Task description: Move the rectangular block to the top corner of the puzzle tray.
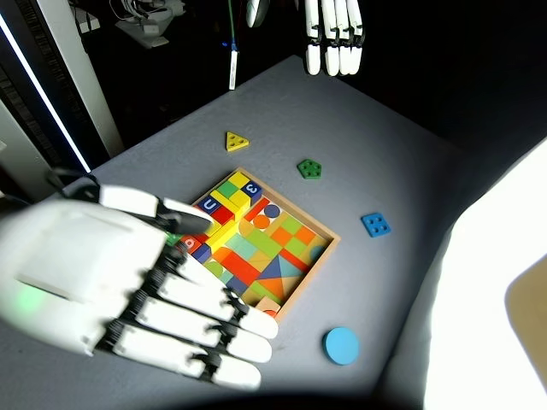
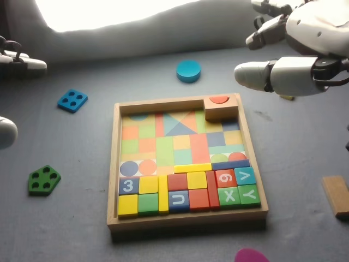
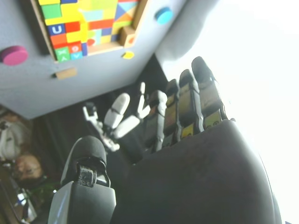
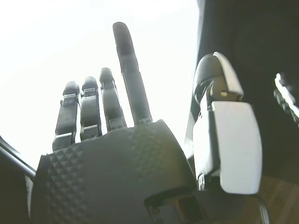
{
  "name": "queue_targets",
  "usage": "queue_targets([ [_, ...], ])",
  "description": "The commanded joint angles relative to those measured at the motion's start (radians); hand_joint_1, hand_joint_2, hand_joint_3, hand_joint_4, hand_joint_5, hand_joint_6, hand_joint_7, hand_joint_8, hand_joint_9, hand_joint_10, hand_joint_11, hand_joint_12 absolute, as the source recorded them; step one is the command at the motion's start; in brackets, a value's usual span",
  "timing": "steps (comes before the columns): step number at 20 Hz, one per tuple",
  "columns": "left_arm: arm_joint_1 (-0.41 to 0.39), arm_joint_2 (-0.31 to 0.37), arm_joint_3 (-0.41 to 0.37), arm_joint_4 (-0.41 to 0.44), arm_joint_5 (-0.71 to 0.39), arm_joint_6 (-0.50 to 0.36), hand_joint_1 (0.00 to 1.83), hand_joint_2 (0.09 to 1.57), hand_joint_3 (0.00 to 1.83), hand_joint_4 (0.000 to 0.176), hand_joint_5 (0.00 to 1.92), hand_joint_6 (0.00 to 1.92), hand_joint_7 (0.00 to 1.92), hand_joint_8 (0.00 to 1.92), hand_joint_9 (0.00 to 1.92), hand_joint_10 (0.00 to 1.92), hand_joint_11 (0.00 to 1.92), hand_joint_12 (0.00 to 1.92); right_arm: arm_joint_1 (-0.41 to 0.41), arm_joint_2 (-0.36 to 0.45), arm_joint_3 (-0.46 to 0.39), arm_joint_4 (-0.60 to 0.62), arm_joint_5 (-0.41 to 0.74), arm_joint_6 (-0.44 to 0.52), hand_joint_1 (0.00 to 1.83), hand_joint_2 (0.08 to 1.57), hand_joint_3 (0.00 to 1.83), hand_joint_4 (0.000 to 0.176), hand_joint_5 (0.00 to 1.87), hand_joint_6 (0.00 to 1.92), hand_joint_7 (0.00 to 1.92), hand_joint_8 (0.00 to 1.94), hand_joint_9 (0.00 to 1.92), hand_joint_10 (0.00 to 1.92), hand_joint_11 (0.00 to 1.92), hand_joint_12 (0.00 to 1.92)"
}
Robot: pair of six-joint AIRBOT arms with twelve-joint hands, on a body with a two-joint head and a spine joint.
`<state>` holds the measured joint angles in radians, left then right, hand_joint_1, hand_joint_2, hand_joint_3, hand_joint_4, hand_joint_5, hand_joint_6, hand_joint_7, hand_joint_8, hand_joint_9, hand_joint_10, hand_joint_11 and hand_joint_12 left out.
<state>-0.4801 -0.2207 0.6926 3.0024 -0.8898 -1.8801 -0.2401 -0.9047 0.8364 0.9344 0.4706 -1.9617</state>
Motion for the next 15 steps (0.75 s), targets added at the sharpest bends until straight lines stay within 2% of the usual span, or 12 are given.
queue_targets([
  [1,-0.012,0.002,-0.004,0.010,0.099,-0.001,0.07,1.27,0.00,0.060,0.14,0.01,0.10,0.01,0.11,0.01,0.00,0.47,0.017,0.013,-0.012,-0.036,0.073,0.001,0.00,1.17,0.00,0.002,0.55,0.00,0.16,0.03,0.03,0.01,0.01,0.01],
  [2,-0.012,0.002,-0.003,0.010,0.099,-0.001,0.06,1.27,0.00,0.061,0.14,0.00,0.13,0.01,0.11,0.01,0.00,0.45,0.018,0.019,-0.024,-0.036,0.069,0.001,0.00,1.18,0.00,0.002,0.51,0.00,0.16,0.03,0.05,0.02,0.04,0.02],
  [3,-0.012,0.002,-0.002,0.010,0.099,-0.001,0.05,1.27,0.00,0.066,0.15,0.00,0.16,0.01,0.13,0.01,0.00,0.50,0.018,0.021,-0.033,-0.036,0.063,0.000,0.00,1.18,0.00,0.002,0.47,0.00,0.20,0.01,0.11,0.01,0.01,0.28],
  [6,-0.010,0.002,0.002,0.010,0.099,0.000,0.08,1.27,0.00,0.061,0.16,0.00,0.14,0.00,0.12,0.00,0.00,0.47,0.014,0.020,-0.053,-0.037,0.056,-0.006,0.00,1.20,0.00,0.000,0.34,0.01,0.22,0.00,0.16,0.01,0.00,0.48],
  [7,-0.010,0.002,0.002,0.010,0.099,0.000,0.06,1.27,0.00,0.063,0.15,0.00,0.14,0.00,0.12,0.00,0.00,0.48,0.015,0.019,-0.055,-0.038,0.055,-0.006,0.00,1.20,0.00,0.000,0.38,0.02,0.33,0.02,0.28,0.06,0.00,0.93],
  [8,-0.010,0.002,0.001,0.010,0.099,0.000,0.07,1.27,0.00,0.062,0.15,0.00,0.17,0.01,0.15,0.01,0.00,0.50,0.015,0.018,-0.056,-0.041,0.055,-0.005,0.00,1.20,0.00,0.000,0.44,0.05,0.40,0.04,0.37,0.10,0.00,1.18],
  [9,-0.010,0.002,0.001,0.010,0.099,0.000,0.08,1.27,0.00,0.055,0.19,0.01,0.22,0.01,0.20,0.01,0.00,0.57,0.014,0.015,-0.056,-0.048,0.055,-0.005,0.03,1.19,0.00,0.000,0.58,0.28,0.59,0.06,0.46,0.35,0.00,1.42],
  [10,-0.010,0.002,0.001,0.010,0.099,0.000,0.12,1.26,0.00,0.043,0.31,0.01,0.37,0.01,0.32,0.02,0.00,0.75,0.012,0.014,-0.056,-0.053,0.055,-0.004,0.04,1.20,0.00,0.000,0.64,0.68,0.77,0.25,0.50,0.82,0.05,1.61],
  [12,-0.010,0.002,0.001,0.010,0.099,0.000,0.18,1.25,0.00,0.008,0.65,0.03,0.74,0.04,0.66,0.07,0.14,0.98,0.006,0.012,-0.056,-0.086,0.057,0.017,0.07,1.21,0.00,0.000,0.64,1.12,0.70,1.12,0.53,1.46,0.24,1.83],
  [13,-0.010,0.002,0.000,0.010,0.099,0.000,0.20,1.25,0.00,0.000,0.80,0.03,0.89,0.07,0.82,0.13,0.25,1.06,0.005,0.011,-0.056,-0.091,0.058,0.019,0.07,1.22,0.00,0.000,0.62,1.32,0.68,1.44,0.54,1.70,0.32,1.90],
  [14,-0.010,0.002,0.000,0.010,0.099,0.000,0.20,1.26,0.00,0.000,0.85,0.04,0.94,0.09,0.87,0.15,0.32,1.10,0.005,0.011,-0.056,-0.093,0.059,0.020,0.09,1.21,0.00,0.000,0.62,1.40,0.66,1.56,0.54,1.78,0.35,1.92],
  [15,-0.009,0.002,0.000,0.010,0.099,0.000,0.22,1.26,0.00,0.000,0.88,0.01,0.92,0.15,0.80,0.39,0.36,1.20,0.005,0.011,-0.055,-0.111,0.059,0.035,0.08,1.21,0.00,0.000,0.63,1.39,0.66,1.56,0.55,1.79,0.36,1.92],
])
